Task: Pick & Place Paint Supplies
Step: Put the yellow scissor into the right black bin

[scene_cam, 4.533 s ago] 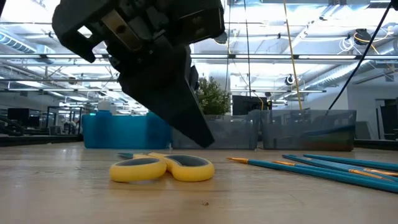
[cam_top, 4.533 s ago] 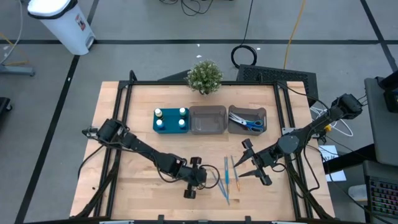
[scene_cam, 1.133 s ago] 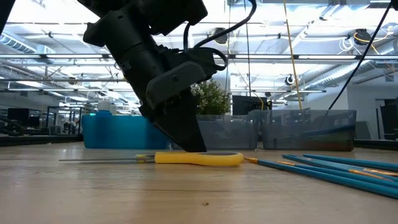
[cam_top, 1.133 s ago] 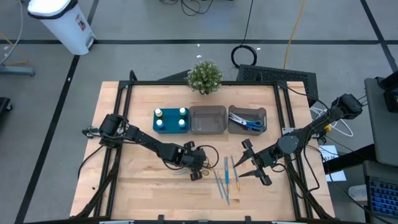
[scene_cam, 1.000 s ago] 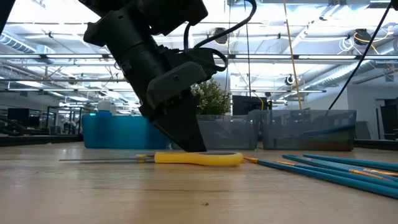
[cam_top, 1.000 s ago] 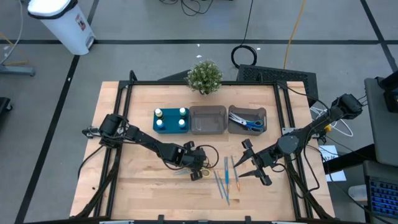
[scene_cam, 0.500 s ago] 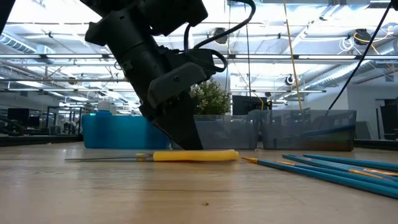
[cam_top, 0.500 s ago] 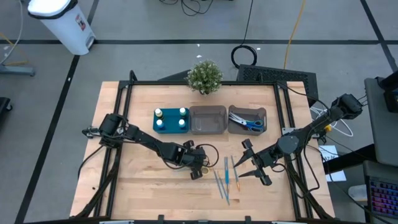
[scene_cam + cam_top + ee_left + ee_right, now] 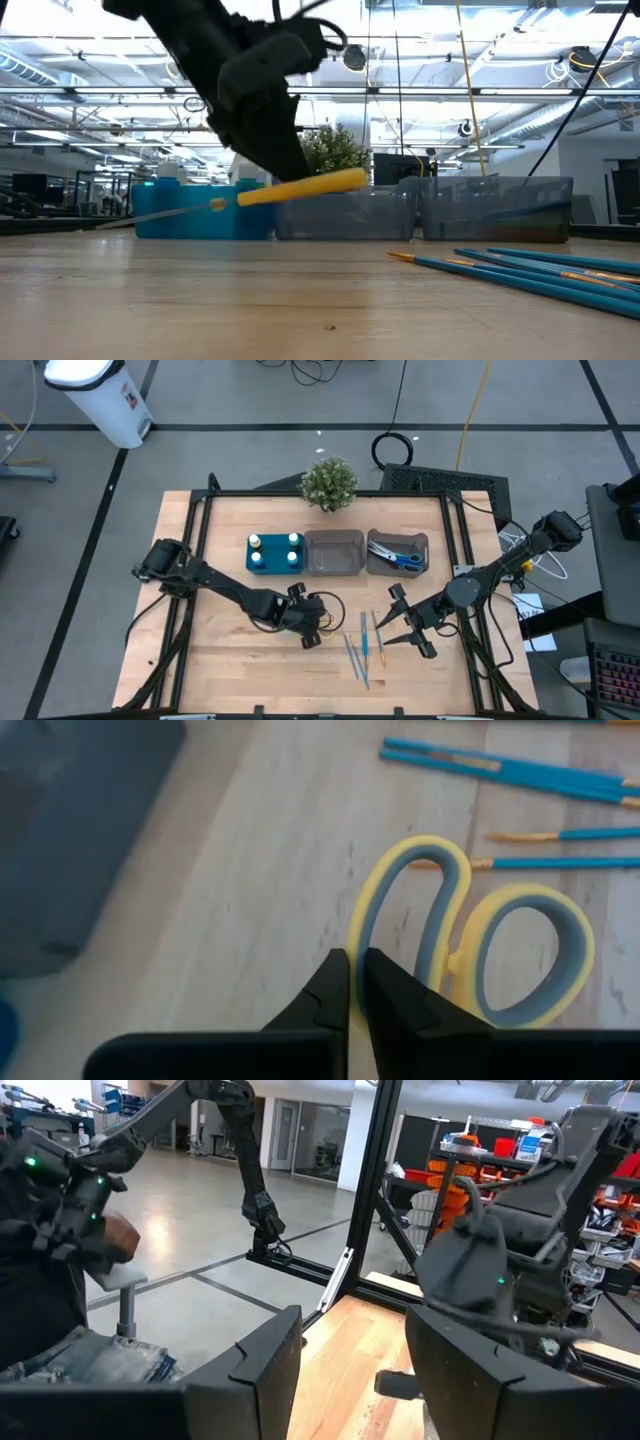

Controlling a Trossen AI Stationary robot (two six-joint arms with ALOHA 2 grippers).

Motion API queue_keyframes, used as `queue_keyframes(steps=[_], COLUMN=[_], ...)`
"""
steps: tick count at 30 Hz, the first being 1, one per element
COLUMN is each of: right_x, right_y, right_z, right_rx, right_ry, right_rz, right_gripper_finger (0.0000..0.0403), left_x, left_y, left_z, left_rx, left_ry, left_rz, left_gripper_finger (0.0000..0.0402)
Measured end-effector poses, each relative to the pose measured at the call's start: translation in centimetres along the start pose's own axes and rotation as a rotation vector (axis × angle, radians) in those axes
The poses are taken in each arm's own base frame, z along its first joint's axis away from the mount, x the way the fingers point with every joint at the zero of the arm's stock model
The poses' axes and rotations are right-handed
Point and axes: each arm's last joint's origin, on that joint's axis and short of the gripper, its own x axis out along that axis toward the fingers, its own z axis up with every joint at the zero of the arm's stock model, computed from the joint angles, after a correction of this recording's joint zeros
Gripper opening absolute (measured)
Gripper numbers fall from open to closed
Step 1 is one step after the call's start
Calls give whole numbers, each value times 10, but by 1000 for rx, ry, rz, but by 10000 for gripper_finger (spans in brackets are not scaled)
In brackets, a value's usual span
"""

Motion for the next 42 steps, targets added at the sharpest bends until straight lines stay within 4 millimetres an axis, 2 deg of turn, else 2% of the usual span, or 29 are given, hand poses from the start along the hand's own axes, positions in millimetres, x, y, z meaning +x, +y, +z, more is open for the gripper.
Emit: queue_keyframes(steps=[7,11,18,23,26,30,36,42], right_x=[3,7,18,23,24,26,33,44], right_y=[0,-2,-5,-23,-39,-55,-61,-66], right_z=[-5,-13,-35,-51,-61,-73,-84,-91], right_rx=[-4,-11,-58,92,232,304,355,409], right_ry=[29,78,187,219,226,245,199,175], right_rz=[-19,-125,-258,-360,-431,-465,-469,-486], right_gripper_finger=[171,171,172,187,205,232,264,269], left_x=[-29,-35,-37,-39,-43,-50,-55,-55], left_y=[-7,-11,-12,-13,-17,-23,-28,-28], left_z=[8,9,12,12,10,6,2,2], left_rx=[3,30,33,66,113,171,245,247], left_ry=[-156,-227,-260,-293,-336,-386,-410,-407], left_rz=[107,191,207,259,342,454,533,536], left_gripper_finger=[15,15,15,15,14,14,14,14])
